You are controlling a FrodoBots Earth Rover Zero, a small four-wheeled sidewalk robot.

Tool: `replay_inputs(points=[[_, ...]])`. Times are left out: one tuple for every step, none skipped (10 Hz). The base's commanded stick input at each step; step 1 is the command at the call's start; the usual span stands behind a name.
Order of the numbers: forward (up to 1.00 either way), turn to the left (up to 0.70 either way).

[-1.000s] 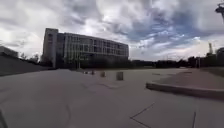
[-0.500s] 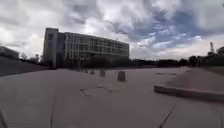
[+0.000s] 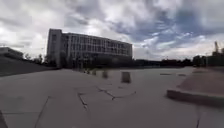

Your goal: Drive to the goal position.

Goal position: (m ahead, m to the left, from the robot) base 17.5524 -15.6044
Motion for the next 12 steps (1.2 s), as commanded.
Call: replay_inputs(points=[[1.0, -0.4], [1.0, -0.4], [1.0, -0.4], [1.0, -0.4], [1.0, -0.4], [1.0, -0.4], [1.0, -0.4], [1.0, -0.4], [1.0, -0.4], [1.0, -0.4], [1.0, -0.4], [1.0, -0.3]])
